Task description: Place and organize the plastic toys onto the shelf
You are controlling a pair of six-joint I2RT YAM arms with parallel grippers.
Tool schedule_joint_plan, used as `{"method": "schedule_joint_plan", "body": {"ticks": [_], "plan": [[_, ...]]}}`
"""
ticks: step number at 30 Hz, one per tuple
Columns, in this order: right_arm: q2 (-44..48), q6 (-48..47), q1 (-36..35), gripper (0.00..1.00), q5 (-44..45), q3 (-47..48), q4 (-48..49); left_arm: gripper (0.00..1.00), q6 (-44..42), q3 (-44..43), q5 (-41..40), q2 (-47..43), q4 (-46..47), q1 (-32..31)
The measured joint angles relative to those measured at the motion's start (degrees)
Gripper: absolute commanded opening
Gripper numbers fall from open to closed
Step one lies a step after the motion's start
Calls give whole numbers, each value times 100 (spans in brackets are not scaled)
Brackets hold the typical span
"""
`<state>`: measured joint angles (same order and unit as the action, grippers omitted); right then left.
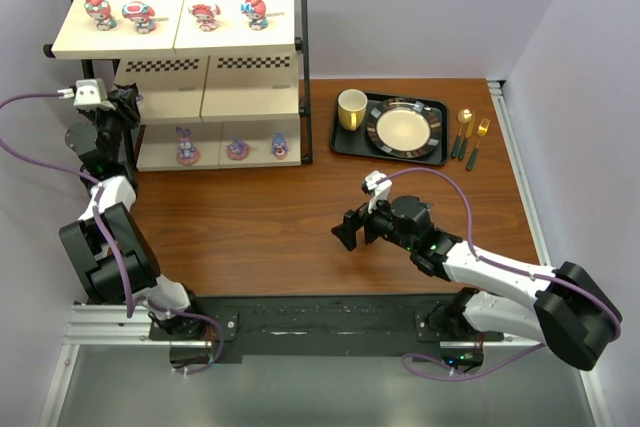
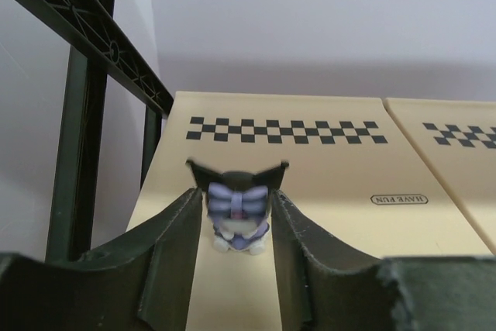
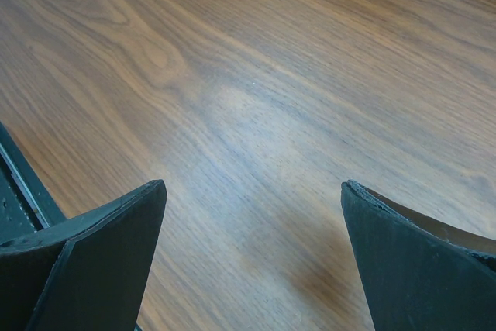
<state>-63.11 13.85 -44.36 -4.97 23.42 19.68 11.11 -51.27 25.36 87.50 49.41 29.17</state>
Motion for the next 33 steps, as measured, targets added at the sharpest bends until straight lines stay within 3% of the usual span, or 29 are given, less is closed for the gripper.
{"method": "schedule_joint_plan", "body": {"ticks": [21,26,33], "plan": [[0,-2,0,98,-4,0,11,75,31,52,-4,-48,-216,2],[0,-9,0,99,-26,26,-63,79,238,463,-55,-647,-116,2],[98,-22,0,98,142,498,-931,81,798,1377,-374,-2321,-372,-153]]}}
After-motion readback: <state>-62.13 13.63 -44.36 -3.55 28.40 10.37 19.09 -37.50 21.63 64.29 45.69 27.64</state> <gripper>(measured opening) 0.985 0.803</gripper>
